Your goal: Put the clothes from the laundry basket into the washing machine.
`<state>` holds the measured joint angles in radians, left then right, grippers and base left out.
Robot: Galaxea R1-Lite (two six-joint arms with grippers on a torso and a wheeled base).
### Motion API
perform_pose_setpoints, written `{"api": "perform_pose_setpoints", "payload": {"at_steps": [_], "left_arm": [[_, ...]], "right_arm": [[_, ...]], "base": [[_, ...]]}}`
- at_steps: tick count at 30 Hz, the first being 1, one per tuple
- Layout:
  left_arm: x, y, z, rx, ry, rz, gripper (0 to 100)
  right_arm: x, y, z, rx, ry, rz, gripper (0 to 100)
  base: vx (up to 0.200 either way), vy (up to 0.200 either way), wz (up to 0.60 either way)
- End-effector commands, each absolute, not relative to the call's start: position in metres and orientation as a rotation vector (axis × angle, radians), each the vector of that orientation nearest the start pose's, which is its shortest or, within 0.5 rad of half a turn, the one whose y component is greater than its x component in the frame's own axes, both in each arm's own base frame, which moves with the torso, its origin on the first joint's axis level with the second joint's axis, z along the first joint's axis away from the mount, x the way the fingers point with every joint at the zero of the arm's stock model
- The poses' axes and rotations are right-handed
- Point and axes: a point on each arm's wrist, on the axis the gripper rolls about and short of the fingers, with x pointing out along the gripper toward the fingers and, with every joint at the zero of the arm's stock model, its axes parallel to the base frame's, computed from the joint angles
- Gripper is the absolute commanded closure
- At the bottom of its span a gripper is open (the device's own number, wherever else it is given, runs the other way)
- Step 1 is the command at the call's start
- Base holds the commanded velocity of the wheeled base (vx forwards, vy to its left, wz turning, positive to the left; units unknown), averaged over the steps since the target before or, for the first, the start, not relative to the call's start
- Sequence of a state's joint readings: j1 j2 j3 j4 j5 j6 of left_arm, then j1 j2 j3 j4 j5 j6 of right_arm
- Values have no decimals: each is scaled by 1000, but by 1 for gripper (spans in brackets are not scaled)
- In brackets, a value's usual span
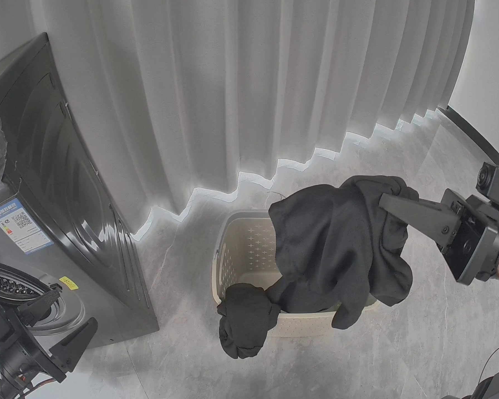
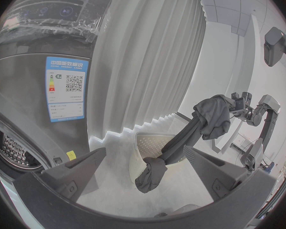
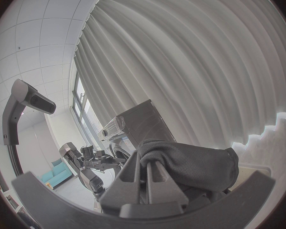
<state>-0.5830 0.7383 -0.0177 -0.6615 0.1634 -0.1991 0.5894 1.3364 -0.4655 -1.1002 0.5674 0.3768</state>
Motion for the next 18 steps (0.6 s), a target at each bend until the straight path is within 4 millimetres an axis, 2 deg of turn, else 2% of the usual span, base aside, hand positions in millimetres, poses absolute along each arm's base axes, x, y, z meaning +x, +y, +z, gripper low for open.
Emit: {"api": "perform_pose_setpoints", "payload": {"at_steps": [1,2,11,18], "left_arm": [[52,-30,132,-168,113,-410,0],[52,-30,132,-168,113,-410,0],[51,-29,133,-168,106,-411,0],[51,-29,133,-168,106,-411,0]], "right_arm": [[157,120,231,340,-24,1187,100],[157,120,231,340,-24,1187,100],[148,123,233,365,-28,1278,100],[145,127,225,364,10,1297,100]], "base": [[-200,0,0],[-200,0,0],[0,0,0],[-200,0,0]]}}
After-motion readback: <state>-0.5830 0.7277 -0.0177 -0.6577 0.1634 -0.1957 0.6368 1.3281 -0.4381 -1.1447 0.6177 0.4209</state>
